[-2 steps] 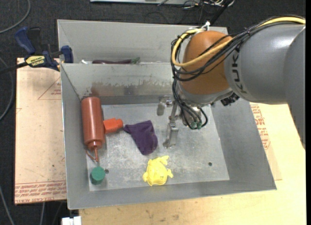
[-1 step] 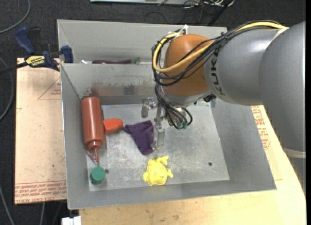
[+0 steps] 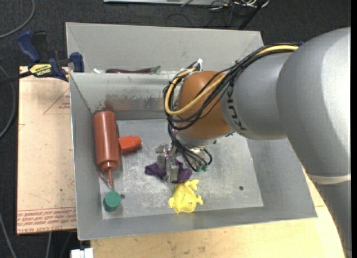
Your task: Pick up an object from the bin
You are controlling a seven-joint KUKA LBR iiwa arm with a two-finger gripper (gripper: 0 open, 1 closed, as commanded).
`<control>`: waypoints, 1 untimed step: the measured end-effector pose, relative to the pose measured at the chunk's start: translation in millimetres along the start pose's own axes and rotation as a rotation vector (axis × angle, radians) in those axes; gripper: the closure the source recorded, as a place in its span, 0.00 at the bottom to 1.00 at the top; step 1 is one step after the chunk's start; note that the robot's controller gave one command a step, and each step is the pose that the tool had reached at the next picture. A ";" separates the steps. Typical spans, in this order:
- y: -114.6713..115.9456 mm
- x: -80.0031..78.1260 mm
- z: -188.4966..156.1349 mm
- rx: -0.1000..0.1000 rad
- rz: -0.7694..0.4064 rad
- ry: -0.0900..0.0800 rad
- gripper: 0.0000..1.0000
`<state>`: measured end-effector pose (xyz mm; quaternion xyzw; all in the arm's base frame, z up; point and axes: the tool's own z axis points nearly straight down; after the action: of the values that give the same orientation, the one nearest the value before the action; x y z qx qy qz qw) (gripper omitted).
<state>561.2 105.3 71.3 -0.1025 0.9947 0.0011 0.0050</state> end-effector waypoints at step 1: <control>0.0 0.0 0.0 0.000 0.000 0.000 1.00</control>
Offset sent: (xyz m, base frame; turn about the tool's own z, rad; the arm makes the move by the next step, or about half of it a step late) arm 0.0049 -0.0066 0.0789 -0.0373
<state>561.2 105.3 71.3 -0.1023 0.9947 0.0011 0.0050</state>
